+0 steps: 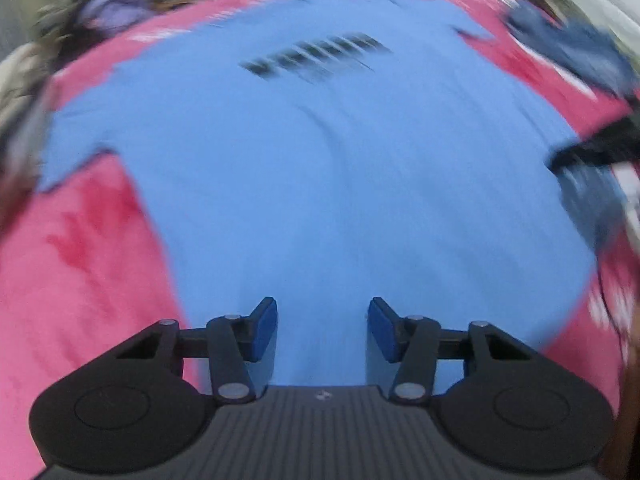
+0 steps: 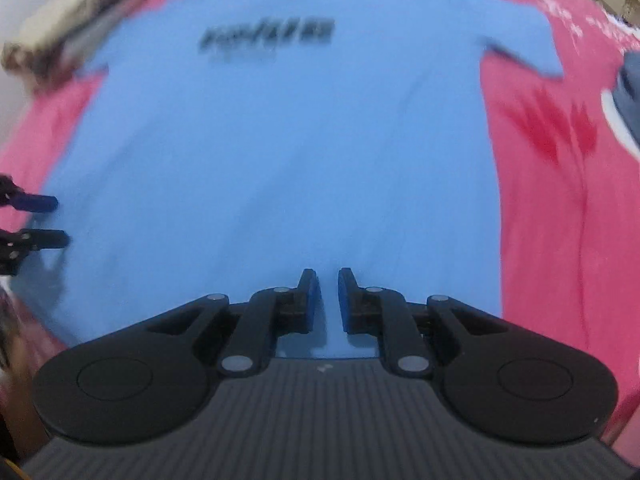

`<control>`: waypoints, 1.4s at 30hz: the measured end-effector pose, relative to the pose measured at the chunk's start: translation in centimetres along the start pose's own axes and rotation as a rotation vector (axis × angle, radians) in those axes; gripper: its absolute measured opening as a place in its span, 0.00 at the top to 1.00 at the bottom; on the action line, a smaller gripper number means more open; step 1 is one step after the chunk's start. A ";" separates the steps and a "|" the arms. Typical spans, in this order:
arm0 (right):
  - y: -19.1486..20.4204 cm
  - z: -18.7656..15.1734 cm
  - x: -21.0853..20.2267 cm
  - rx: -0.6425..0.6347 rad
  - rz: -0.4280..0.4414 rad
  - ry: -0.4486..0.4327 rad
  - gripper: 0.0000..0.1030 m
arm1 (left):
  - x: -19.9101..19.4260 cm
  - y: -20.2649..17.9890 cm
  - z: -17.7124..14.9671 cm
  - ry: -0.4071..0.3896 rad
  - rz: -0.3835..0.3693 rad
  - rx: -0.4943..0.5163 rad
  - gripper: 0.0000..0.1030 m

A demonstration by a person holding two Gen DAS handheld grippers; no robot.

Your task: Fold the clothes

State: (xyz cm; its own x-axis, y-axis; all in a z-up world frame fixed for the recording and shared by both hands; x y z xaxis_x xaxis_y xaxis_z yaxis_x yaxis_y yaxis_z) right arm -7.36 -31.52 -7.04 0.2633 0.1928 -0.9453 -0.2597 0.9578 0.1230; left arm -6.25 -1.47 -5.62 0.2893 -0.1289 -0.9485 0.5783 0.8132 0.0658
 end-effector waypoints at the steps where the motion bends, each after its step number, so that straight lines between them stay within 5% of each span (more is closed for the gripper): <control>1: 0.2 -0.9 -0.3 -0.010 -0.010 0.003 0.89 | 0.1 -0.7 -0.6 0.003 0.011 0.022 0.42; 8: 0.1 -5.6 -3.1 0.094 0.020 0.207 0.84 | -2.5 -2.1 -3.2 0.005 0.029 0.046 0.42; 11: 1.2 -4.7 -5.7 0.096 0.064 0.165 0.82 | -5.7 -2.6 -1.8 -0.088 0.053 0.041 0.41; 14: 3.1 -3.0 -9.3 0.125 0.089 0.081 0.68 | -9.4 -3.3 0.4 -0.193 0.071 -0.017 0.33; 16: 4.5 -2.6 -11.0 0.169 0.123 0.025 0.54 | -11.7 -3.9 2.0 -0.250 0.065 -0.075 0.15; 18: 5.8 -2.3 -12.3 0.209 0.146 -0.033 0.47 | -13.3 -4.6 3.2 -0.282 0.043 -0.118 0.10; 21: 7.6 -3.3 -12.6 0.165 0.073 -0.072 0.44 | -14.5 -6.0 3.7 -0.322 0.078 -0.188 0.08; 31: 8.5 -5.6 -11.0 0.137 -0.121 -0.057 0.43 | -13.0 -8.4 0.2 -0.308 0.223 -0.242 0.00; 42: 11.6 -5.4 -9.1 0.194 -0.190 -0.045 0.29 | -11.0 -6.1 0.7 -0.184 0.170 -0.452 0.00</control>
State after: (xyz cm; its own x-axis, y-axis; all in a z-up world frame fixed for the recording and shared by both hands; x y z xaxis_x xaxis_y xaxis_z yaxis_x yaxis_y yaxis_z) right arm -17.77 -23.34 1.38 0.3321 0.0104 -0.9432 -0.0197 0.9998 0.0040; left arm -12.43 -5.43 4.62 0.5032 -0.0380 -0.8634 0.1357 0.9901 0.0356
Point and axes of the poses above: each gripper's, at about its wrist camera, not at the fingertips, and x roughly the way its jaws point, y to its left, z to its top, the point moved 2 cm from there along x, roughly the way its jaws point, and after that the axes turned 7 degrees about y, right-handed, at the moved point
